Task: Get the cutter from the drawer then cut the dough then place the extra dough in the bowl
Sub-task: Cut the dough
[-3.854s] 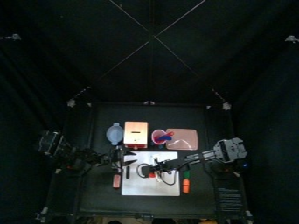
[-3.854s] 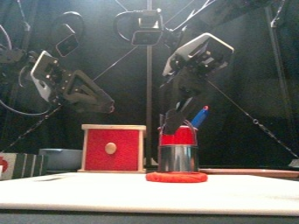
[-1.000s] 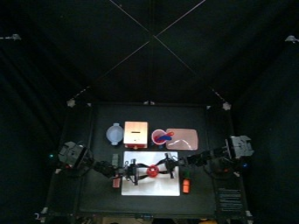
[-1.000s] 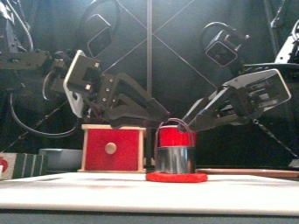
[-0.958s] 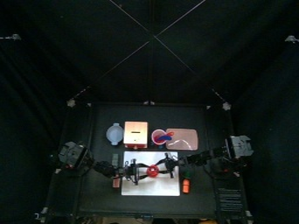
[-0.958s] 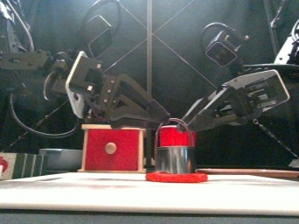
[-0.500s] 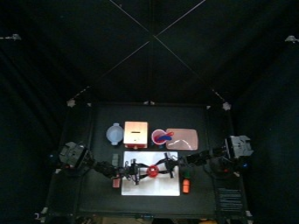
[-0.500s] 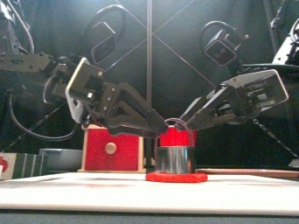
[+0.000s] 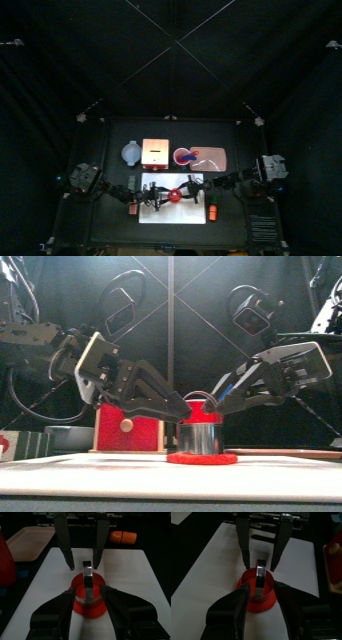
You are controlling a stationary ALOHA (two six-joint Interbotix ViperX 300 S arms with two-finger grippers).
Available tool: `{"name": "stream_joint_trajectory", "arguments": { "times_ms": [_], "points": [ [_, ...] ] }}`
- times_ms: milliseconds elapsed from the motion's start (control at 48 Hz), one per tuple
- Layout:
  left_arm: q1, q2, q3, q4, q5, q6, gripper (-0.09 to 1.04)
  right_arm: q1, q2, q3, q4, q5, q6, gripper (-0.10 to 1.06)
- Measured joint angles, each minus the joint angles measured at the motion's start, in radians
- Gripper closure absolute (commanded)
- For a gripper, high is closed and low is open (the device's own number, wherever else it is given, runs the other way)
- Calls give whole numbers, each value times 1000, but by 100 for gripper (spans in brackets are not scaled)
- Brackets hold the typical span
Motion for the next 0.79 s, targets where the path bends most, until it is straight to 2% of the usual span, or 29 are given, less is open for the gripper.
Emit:
{"name": "stream_joint_trajectory", "arguments": {
  "times_ms": [167, 333, 479, 792],
  "points": [
    [2, 2, -2, 11, 0, 2, 17, 0, 12, -9, -2, 0, 0, 26],
    [2, 2, -2, 25, 2, 2, 27, 2, 25, -15, -9, 0, 0, 36],
    [2, 3, -3, 26, 6, 2, 32, 3, 32, -18, -12, 2, 0, 40],
    [9, 20, -9, 25, 83, -6, 33, 2, 60, -21, -11, -6, 2, 45]
  ]
}}
